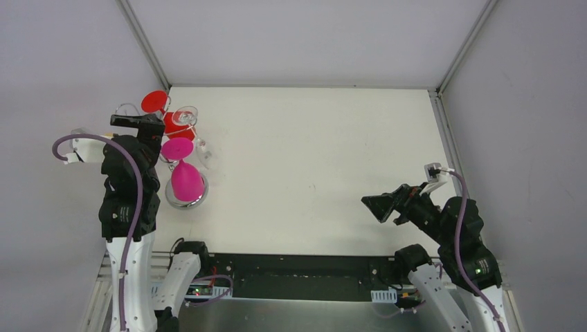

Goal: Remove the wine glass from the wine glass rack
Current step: Pick up the wine rack from the center of the board.

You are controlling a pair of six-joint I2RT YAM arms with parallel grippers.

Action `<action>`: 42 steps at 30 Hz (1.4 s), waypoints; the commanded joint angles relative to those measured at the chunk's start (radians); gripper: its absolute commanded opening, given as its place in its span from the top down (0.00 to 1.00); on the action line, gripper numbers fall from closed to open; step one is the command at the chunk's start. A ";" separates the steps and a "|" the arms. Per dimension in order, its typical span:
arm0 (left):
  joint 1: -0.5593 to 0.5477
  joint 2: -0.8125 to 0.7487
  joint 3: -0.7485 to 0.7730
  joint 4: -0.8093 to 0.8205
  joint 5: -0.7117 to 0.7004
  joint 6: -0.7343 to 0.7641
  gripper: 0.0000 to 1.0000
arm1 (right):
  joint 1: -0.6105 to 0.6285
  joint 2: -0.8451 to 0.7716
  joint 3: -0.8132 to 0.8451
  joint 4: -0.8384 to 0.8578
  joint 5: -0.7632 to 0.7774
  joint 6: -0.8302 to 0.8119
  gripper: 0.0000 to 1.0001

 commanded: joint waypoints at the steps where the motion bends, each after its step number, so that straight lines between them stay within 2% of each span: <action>1: 0.058 0.009 0.000 0.053 0.111 0.004 0.05 | 0.011 -0.008 -0.003 0.018 0.002 -0.006 0.01; 31: 0.198 0.079 -0.010 0.192 0.262 0.016 0.23 | 0.041 -0.047 -0.027 0.024 0.029 -0.012 0.01; 42: 0.235 0.089 -0.067 0.246 0.311 -0.001 0.37 | 0.051 -0.045 -0.032 0.025 0.038 -0.015 0.01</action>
